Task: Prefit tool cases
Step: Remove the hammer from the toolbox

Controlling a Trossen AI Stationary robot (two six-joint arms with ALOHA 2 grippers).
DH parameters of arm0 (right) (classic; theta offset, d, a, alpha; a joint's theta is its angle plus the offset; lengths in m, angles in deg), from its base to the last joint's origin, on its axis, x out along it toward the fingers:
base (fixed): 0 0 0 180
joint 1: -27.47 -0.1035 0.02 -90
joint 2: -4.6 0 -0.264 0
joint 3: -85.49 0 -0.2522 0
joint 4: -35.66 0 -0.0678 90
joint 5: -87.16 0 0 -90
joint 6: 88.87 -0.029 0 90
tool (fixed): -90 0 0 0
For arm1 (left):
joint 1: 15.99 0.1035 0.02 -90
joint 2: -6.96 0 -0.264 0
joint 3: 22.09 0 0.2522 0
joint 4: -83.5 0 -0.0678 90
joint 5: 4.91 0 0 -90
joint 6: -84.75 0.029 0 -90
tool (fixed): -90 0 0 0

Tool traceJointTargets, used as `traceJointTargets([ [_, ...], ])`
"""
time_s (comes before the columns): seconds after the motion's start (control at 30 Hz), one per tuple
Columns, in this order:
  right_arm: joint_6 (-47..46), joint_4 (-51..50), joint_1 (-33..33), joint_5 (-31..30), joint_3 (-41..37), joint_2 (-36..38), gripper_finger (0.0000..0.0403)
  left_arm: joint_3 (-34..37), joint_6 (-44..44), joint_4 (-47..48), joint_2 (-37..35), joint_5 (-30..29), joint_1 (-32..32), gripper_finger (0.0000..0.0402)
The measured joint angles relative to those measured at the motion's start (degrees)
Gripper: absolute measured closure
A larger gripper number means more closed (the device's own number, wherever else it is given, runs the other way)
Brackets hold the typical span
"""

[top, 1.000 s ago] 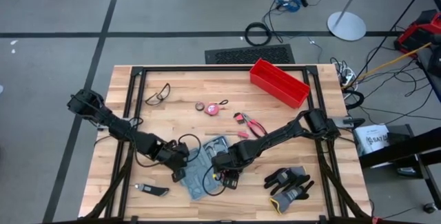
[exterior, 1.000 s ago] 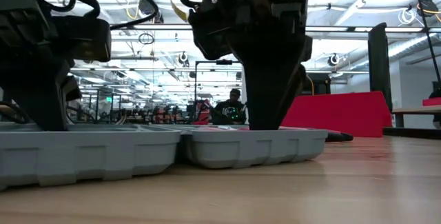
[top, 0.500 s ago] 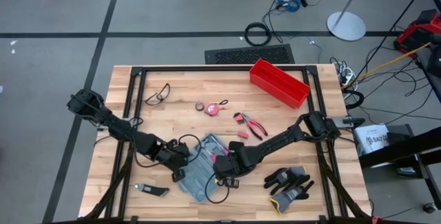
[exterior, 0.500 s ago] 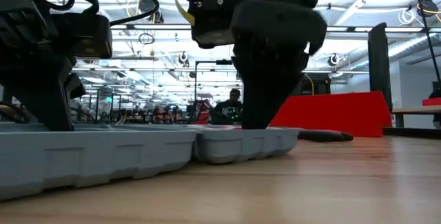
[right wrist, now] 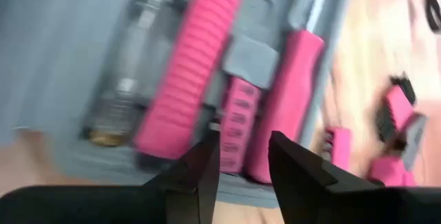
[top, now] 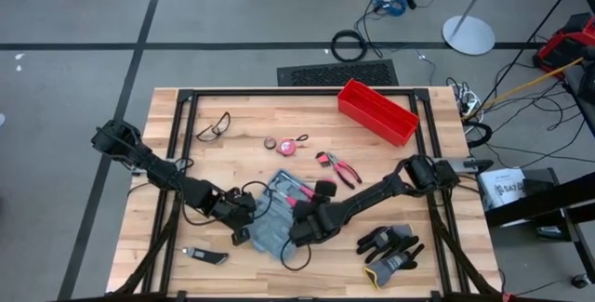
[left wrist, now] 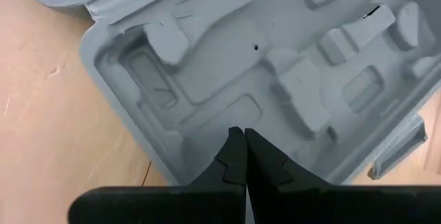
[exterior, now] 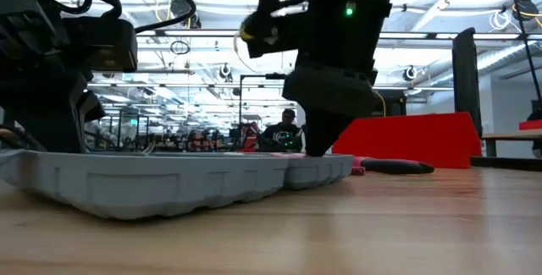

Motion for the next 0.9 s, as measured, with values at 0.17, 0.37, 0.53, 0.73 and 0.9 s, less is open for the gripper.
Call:
traceJointTargets([
  [0.17,-3.0,-0.2,0.8,0.0,0.0,0.0,0.0289,0.0,0.0,0.0,0.0,0.2,0.0,0.04],
  [0.37,-5.4,-0.3,1.6,0.6,0.1,0.7,0.0289,0.0,1.0,0.1,0.0,0.2,0.0,0.04],
  [0.53,-5.2,0.9,2.6,2.2,0.2,4.6,0.0289,0.0,1.1,0.0,0.0,0.2,0.0,0.04],
  [0.73,3.1,10.2,6.0,18.5,0.3,6.5,0.0289,0.0,1.1,0.1,0.0,0.2,0.0,0.04],
  [0.9,8.0,12.6,8.8,21.8,0.3,5.0,0.0289,0.0,1.1,0.0,0.0,0.2,-0.2,0.04],
])
